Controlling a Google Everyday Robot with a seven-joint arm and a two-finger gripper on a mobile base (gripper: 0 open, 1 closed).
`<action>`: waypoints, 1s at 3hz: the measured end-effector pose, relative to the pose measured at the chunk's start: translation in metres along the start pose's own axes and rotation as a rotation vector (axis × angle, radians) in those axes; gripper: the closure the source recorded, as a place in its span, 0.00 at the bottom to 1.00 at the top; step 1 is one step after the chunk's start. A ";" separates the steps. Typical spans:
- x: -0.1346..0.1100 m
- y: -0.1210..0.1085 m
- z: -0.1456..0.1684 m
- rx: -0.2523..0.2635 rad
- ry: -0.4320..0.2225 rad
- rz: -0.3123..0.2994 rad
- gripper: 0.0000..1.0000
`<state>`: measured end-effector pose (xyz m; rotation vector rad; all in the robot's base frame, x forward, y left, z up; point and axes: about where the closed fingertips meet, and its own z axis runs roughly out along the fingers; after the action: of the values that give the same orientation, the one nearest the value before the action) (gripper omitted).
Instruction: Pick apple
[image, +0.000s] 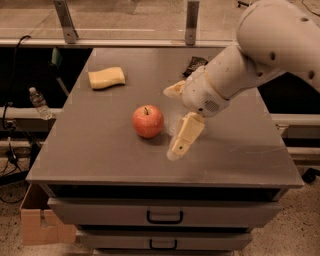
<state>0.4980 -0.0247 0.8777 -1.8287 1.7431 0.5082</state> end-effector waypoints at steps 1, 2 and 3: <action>-0.011 -0.011 0.023 -0.012 -0.048 -0.002 0.00; -0.018 -0.020 0.042 -0.030 -0.083 0.007 0.00; -0.024 -0.028 0.059 -0.049 -0.106 0.020 0.18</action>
Offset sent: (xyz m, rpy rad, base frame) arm 0.0370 0.0598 -0.0304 0.1247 0.0545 0.0279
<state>0.5294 0.0309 0.8506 -1.7857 1.6933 0.6497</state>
